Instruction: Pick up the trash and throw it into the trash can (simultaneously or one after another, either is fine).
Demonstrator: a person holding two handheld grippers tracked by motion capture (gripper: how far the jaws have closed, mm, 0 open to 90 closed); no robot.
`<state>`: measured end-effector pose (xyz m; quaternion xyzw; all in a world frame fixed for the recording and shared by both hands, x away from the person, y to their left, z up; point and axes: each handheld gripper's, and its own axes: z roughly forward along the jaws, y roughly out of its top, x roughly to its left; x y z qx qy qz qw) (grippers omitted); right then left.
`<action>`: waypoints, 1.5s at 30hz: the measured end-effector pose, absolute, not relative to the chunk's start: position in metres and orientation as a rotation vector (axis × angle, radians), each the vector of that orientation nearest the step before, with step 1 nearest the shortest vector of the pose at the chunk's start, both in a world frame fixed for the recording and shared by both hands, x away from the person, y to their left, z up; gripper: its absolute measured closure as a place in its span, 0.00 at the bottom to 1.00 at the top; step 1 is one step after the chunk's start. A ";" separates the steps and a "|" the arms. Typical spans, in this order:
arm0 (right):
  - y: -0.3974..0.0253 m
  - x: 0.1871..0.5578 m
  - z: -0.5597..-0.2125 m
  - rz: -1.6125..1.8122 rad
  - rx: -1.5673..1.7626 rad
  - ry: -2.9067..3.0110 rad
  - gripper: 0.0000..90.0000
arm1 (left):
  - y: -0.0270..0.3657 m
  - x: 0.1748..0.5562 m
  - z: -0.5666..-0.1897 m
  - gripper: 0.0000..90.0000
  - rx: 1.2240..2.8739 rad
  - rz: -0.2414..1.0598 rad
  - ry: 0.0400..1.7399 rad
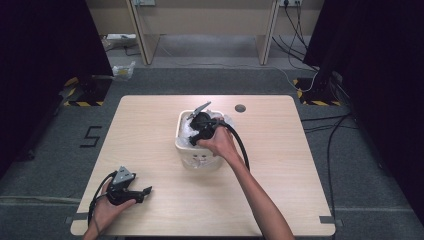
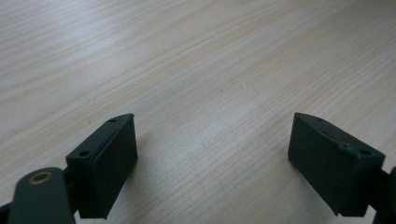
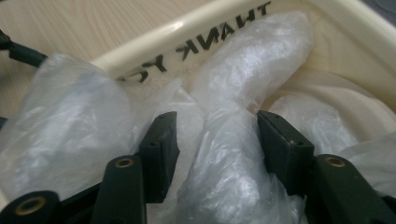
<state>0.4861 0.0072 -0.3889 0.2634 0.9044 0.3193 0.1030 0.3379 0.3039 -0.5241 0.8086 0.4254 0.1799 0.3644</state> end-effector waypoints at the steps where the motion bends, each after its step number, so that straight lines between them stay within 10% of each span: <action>1: 0.006 0.485 -0.387 0.966 0.784 2.660 0.51 | 0.304 0.338 -0.524 0.16 2.082 0.460 1.094; 16: -0.051 0.466 -0.334 1.221 0.845 2.398 0.42 | 0.304 0.338 -0.524 0.16 2.083 0.460 1.094; 45: -0.147 0.448 -0.340 1.233 1.035 2.209 0.42 | 0.304 0.338 -0.524 0.16 2.080 0.462 1.094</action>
